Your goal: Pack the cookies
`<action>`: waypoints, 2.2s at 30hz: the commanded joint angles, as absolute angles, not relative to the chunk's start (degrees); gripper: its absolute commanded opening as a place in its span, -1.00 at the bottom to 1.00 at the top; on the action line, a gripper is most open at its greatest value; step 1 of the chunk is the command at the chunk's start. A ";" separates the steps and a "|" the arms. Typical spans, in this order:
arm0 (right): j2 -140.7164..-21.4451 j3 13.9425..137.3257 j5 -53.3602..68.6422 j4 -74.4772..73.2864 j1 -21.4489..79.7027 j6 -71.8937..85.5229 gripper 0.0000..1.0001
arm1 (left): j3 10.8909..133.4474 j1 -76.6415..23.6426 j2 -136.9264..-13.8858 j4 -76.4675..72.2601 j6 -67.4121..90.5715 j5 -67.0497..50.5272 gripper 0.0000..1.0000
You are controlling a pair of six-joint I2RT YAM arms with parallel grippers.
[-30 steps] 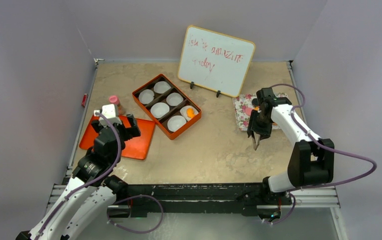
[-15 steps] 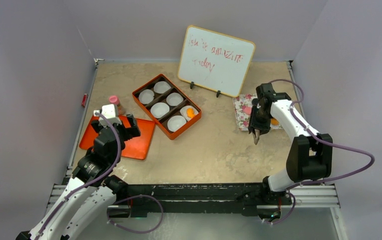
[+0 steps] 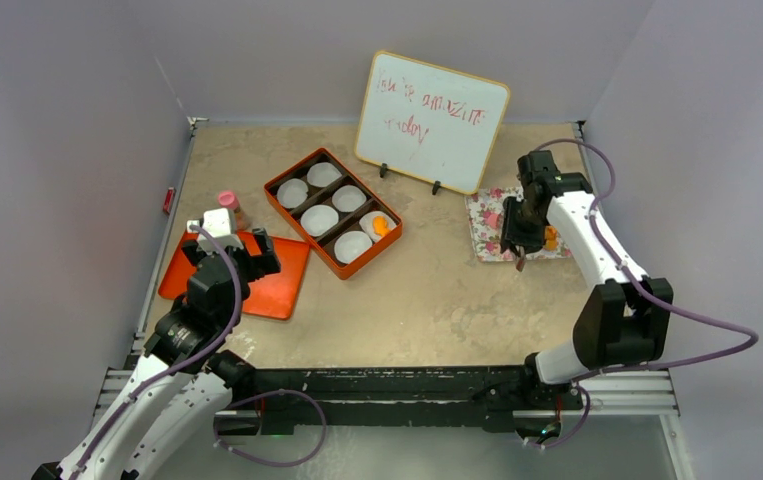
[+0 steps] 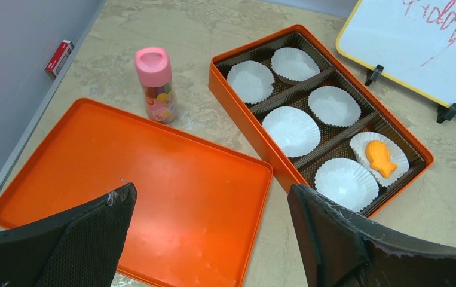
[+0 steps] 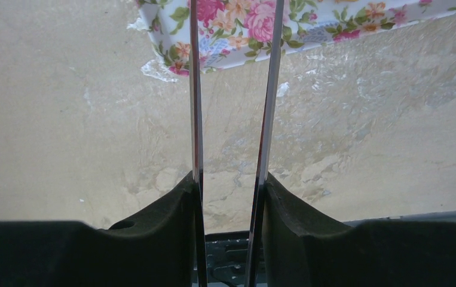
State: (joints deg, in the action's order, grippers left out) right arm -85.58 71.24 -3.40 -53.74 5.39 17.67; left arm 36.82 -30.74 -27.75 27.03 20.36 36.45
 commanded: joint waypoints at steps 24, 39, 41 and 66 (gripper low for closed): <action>-87.33 88.15 1.43 -53.80 25.84 15.84 -0.75 | 36.49 -29.88 -27.52 24.79 19.69 35.82 0.93; -97.14 96.19 3.37 -51.80 40.24 15.96 -0.76 | 36.41 -29.88 -27.44 24.79 19.60 35.79 0.93; -98.71 97.23 3.72 -51.83 41.73 15.61 -0.75 | 36.48 -29.80 -27.51 24.79 19.55 35.89 0.93; -110.60 103.71 2.52 -57.70 48.07 13.15 -0.63 | 36.39 -29.57 -27.16 24.79 19.51 36.09 0.93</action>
